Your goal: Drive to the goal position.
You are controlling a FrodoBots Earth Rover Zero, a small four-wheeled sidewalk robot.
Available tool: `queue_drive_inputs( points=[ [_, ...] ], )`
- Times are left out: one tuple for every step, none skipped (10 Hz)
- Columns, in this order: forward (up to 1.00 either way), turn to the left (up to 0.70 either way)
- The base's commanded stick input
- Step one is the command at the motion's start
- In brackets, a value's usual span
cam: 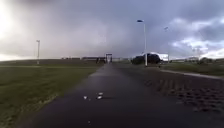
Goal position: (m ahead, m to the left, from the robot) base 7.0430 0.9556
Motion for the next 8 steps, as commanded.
queue_drive_inputs(
  points=[
    [0.7, -0.07],
    [0.7, -0.14],
    [0.7, -0.14],
    [0.7, -0.14],
    [0.7, -0.14],
    [0.7, -0.14],
    [0.7, -0.14],
    [0.7, -0.14]
  ],
)
